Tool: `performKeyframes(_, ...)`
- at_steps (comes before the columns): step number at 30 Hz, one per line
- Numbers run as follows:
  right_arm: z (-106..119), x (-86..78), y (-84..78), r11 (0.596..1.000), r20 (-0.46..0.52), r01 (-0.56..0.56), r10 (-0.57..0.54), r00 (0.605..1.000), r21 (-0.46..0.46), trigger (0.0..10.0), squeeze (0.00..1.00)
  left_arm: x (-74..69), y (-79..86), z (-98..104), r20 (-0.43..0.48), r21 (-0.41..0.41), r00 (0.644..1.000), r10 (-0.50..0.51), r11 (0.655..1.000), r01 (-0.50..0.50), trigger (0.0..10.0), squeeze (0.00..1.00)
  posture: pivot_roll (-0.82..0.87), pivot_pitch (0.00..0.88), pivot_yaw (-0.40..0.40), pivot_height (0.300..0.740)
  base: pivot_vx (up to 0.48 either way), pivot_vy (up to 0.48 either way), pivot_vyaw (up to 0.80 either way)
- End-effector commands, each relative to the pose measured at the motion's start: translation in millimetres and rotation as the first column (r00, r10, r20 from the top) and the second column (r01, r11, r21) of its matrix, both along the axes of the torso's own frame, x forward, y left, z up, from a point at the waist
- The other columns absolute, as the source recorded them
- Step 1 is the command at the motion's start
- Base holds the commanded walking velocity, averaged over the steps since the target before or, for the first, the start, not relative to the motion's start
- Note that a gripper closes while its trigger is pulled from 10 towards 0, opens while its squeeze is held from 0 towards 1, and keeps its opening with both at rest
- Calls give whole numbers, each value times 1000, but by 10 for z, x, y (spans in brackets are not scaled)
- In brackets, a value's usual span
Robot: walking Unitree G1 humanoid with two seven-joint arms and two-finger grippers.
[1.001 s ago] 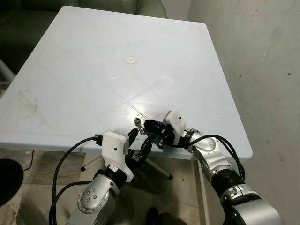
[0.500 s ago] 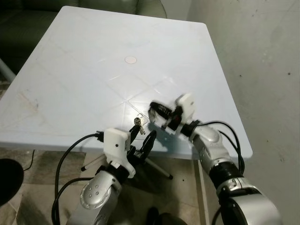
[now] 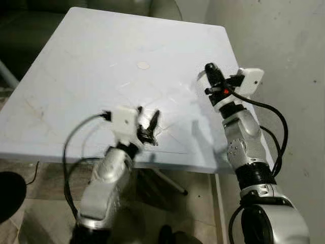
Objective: Hang keys on a hook
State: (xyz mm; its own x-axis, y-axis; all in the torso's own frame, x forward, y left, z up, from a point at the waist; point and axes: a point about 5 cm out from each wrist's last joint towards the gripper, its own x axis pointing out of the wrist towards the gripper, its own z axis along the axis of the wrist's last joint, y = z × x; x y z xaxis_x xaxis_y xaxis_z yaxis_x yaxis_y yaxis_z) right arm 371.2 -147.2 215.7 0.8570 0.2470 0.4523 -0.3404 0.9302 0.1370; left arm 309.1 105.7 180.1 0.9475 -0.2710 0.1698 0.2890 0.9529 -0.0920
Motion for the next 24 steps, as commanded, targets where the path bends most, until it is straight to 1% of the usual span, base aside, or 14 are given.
performKeyframes(1, -22, -57, -89, 997, 5, 71, -71, 997, -30, 10000, 0, 63, 127, -2, 0, -7, 998, 59, 998, -59, 10000, 0, 60, 111, -73, 740, 0, 0, 0)
performKeyframes(4, -94, -155, -169, 985, -5, 151, -152, 988, -86, 10000, 0, 113, 265, 16, 11, 1, 997, 78, 997, -78, 10000, 0, 47, 103, -67, 740, 0, 0, 0)
performKeyframes(5, -124, -198, -194, 981, -14, 176, -178, 984, -86, 10000, 0, 123, 314, 3, 8, 6, 996, 85, 996, -85, 10000, 0, 38, 100, -65, 740, 0, 0, 0)
performKeyframes(6, -124, -198, -194, 981, -14, 176, -178, 984, -86, 10000, 0, 123, 314, 3, 8, 6, 996, 85, 996, -85, 10000, 0, 38, 100, -65, 740, 0, 0, 0)
performKeyframes(8, -285, -385, -234, 966, -64, 238, -245, 967, -107, 10000, 0, 102, 492, -93, -12, 30, 992, 127, 991, -127, 10000, 0, 21, 87, -58, 740, 0, 0, 0)
performKeyframes(10, -354, -457, -256, 951, -86, 284, -295, 951, -123, 10000, 0, 83, 547, -135, -16, 31, 990, 140, 990, -139, 10000, 0, 14, 84, -57, 740, 0, 0, 0)
performKeyframes(12, -415, -499, -245, 952, -124, 279, -294, 948, -124, 10000, 0, 58, 592, -153, -13, 16, 989, 147, 989, -147, 10000, 0, 10, 81, -54, 740, 0, 0, 0)
performKeyframes(14, -456, -545, -217, 957, -139, 254, -273, 952, -140, 10000, 0, 41, 647, -192, -37, 1, 986, 165, 986, -165, 10000, 0, 8, 78, -51, 740, 0, 0, 0)
performKeyframes(16, -465, -583, -222, 942, -124, 283, -307, 944, -181, 10000, 0, 34, 694, -219, -47, -18, 983, 177, 984, -178, 10000, 0, 5, 71, -48, 740, 0, 0, 0)
performKeyframes(17, -470, -611, -234, 928, -114, 307, -335, 935, -211, 10000, 0, 25, 726, -231, -47, -19, 983, 180, 983, -181, 10000, 0, 5, 71, -48, 740, 0, 0, 0)
performKeyframes(19, -508, -637, -245, 929, -131, 302, -334, 933, -214, 10000, 0, 21, 758, -260, -48, -5, 979, 197, 980, -198, 10000, 0, 4, 65, -44, 740, 0, 0, 0)
performKeyframes(21, -520, -645, -245, 926, -131, 303, -337, 932, -226, 10000, 0, 22, 770, -271, -54, -18, 978, 199, 980, -200, 10000, 0, 4, 65, -44, 740, 0, 0, 0)
performKeyframes(23, -542, -674, -214, 938, -151, 270, -305, 940, -218, 10000, 0, 38, 809, -273, -58, -23, 975, 216, 976, -218, 10000, 0, 5, 61, -43, 740, 0, 0, 0)
performKeyframes(24, -542, -674, -214, 938, -151, 270, -305, 940, -218, 10000, 0, 38, 809, -273, -58, -23, 975, 216, 976, -218, 10000, 0, 5, 61, -43, 740, 0, 0, 0)
